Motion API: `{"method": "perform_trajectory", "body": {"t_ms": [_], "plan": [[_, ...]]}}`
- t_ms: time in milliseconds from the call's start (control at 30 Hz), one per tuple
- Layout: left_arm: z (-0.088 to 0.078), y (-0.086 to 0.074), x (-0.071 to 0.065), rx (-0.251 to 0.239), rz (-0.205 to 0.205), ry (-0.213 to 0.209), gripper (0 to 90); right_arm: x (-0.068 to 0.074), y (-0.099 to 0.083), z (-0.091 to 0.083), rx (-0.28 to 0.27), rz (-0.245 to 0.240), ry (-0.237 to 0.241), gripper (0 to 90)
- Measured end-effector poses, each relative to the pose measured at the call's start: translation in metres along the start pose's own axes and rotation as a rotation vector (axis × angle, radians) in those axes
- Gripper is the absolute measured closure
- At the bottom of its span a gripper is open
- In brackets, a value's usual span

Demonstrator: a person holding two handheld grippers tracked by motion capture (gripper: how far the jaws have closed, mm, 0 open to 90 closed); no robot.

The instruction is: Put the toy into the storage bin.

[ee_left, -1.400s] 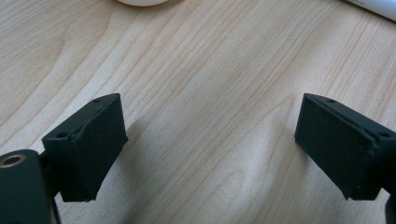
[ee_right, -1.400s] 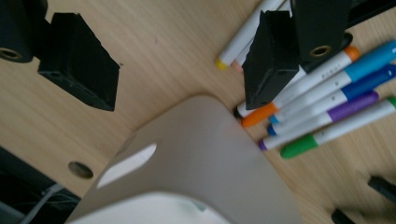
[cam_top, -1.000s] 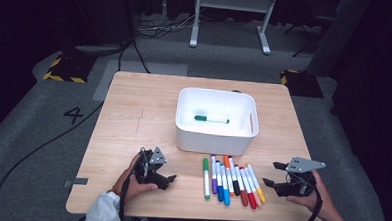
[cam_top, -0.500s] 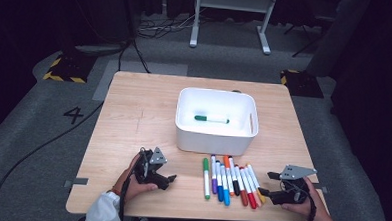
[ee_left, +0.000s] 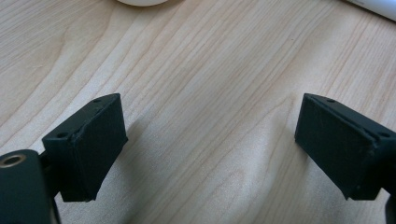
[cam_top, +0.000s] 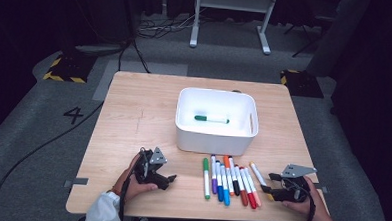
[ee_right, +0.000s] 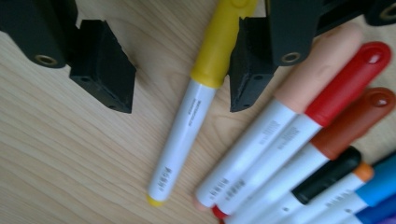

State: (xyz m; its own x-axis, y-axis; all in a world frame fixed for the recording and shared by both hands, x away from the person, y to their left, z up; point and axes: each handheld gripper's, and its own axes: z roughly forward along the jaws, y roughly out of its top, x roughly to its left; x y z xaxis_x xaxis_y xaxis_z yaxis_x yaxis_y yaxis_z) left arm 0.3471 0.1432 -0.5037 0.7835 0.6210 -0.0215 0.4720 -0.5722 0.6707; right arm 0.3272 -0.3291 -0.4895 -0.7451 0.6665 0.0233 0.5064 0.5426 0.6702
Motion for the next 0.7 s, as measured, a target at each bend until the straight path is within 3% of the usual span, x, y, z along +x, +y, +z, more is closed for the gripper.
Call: {"method": "perform_trajectory", "body": {"t_ms": [167,367,700], "plan": [[0.000,0.000,0.000,0.000,0.000,0.001,9.1,-0.008,-0.005,-0.003,0.001,0.006,-0.055,50.3],[0.000,0.000,0.000,0.000,0.000,0.001,9.1,-0.017,-0.010,-0.005,-0.044,0.051,-0.081,72.3],[0.000,0.000,0.000,0.000,0.000,0.002,9.1,-0.023,-0.009,-0.003,-0.065,0.026,-0.069,75.3]]}}
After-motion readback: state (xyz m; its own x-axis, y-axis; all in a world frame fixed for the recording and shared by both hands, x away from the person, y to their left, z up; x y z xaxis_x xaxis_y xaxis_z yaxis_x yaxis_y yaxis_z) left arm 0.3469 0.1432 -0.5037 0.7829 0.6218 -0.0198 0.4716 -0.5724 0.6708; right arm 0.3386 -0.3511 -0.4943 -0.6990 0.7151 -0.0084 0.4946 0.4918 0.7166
